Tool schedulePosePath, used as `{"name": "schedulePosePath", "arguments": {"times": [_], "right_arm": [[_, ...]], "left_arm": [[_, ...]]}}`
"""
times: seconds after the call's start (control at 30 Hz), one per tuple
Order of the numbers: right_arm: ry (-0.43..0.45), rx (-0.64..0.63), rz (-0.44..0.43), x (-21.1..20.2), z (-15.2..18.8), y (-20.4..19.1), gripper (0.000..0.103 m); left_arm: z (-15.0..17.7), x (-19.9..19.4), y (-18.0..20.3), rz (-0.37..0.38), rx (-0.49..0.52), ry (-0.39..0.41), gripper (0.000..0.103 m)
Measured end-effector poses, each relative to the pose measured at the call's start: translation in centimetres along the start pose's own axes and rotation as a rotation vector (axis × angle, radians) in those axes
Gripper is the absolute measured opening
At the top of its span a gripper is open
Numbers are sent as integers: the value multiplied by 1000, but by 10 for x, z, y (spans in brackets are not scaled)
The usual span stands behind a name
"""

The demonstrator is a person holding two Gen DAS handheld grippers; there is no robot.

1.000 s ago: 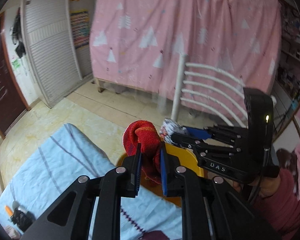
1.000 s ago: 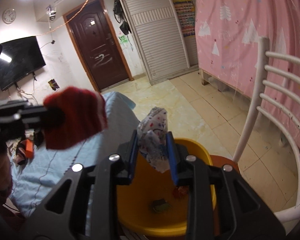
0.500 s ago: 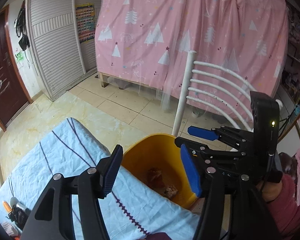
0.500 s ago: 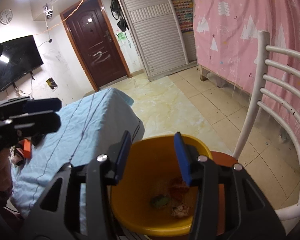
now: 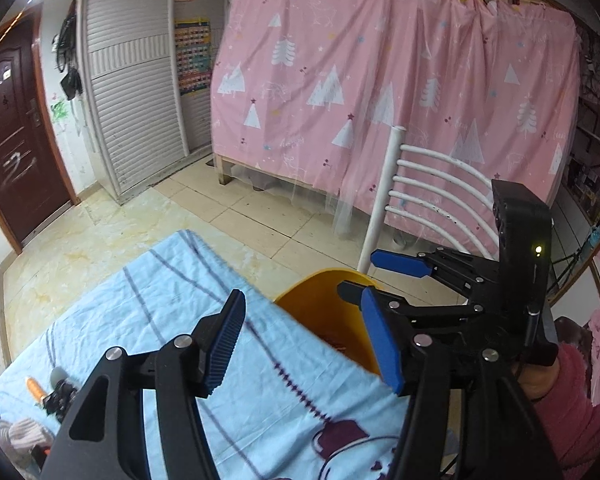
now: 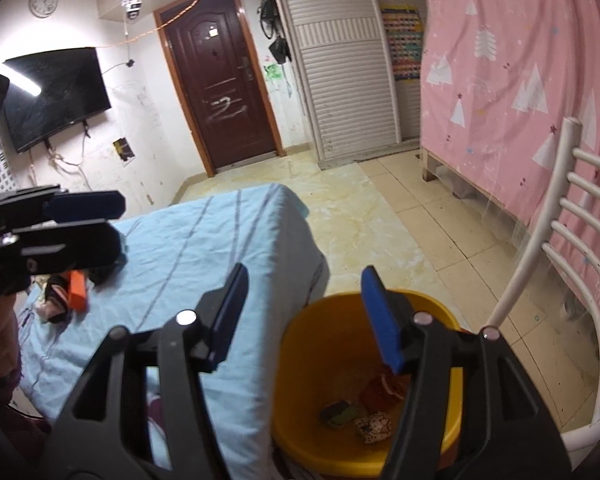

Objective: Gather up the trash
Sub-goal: 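Move both open tools back over the bed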

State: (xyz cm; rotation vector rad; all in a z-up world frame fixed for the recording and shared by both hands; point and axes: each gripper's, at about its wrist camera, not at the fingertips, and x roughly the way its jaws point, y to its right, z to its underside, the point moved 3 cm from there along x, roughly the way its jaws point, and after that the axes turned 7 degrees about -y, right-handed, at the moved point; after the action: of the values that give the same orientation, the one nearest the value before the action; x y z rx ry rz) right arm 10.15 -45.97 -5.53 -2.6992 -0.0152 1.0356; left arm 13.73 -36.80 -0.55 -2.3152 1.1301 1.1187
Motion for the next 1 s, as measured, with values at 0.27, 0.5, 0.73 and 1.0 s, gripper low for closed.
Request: {"name": "schedulePosePath", "arguments": {"times": [0.27,0.5,0.73,1.0], "right_arm": [[-8,-67,-49,6,-11,-47,69],[-40,-152,-105,21,-15,-99,72],[-71,-206,-160,35,-13,-145,75],[-109,-279,-205,50,-10,-194,75]], "left_arm": [[27,-38,-45,-53,-84,31,52],[52,-79,-92,-122,-171,69,54],[84,-109,-146,-212,-287,74,56],[123,-137,-203,-315,-403,75,59]]}}
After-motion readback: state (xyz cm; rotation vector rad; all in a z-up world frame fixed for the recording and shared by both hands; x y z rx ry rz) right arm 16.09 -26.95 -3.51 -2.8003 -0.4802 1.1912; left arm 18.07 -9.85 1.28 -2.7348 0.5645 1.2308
